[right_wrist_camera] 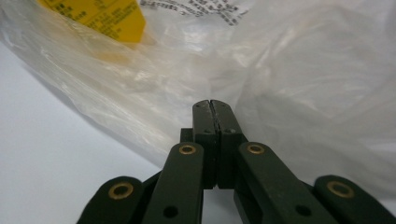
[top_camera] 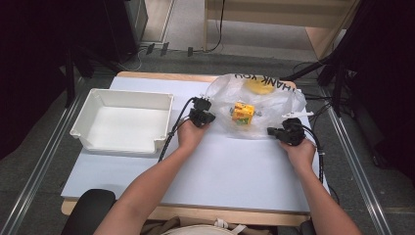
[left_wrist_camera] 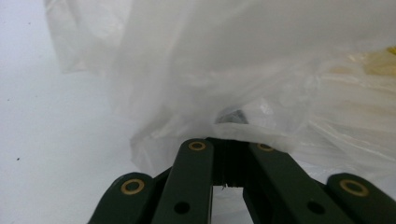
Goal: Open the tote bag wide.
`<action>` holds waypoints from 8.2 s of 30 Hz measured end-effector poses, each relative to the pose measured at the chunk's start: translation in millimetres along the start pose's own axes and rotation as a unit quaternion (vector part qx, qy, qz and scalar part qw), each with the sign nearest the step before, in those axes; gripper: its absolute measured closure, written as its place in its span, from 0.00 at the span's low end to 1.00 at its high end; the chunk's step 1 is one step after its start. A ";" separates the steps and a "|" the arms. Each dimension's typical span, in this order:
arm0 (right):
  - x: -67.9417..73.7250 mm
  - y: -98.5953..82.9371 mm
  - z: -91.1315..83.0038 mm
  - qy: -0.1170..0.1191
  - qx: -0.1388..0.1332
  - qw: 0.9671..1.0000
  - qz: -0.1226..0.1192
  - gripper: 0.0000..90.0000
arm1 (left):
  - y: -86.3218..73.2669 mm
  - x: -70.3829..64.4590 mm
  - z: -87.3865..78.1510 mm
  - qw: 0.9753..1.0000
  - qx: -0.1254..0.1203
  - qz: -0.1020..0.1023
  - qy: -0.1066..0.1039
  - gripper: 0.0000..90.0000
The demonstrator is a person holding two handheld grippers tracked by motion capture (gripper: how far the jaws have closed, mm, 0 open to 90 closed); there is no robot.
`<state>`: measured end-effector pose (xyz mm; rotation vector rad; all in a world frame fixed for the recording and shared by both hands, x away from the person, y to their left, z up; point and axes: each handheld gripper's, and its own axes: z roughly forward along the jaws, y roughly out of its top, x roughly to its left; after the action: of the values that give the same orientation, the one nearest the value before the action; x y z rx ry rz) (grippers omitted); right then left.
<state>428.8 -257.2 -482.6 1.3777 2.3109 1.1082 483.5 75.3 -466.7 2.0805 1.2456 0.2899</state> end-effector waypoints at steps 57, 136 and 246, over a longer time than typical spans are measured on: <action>53.9 137.7 -85.5 0.010 -0.071 0.996 -0.059 1.00 | 91.0 -86.4 -128.8 0.983 -0.089 0.103 -0.121 1.00; -72.7 6.6 -12.5 -0.089 -0.002 0.991 0.099 1.00 | 48.6 40.5 31.7 0.995 -0.009 -0.033 0.091 1.00; -15.1 102.6 88.8 -0.034 0.028 0.999 0.030 1.00 | -59.1 -58.1 -42.4 0.985 0.050 0.074 -0.147 1.00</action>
<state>551.8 -198.5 -473.9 1.4910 2.2842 1.0038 391.3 63.2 -465.3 2.2111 0.9483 -0.0149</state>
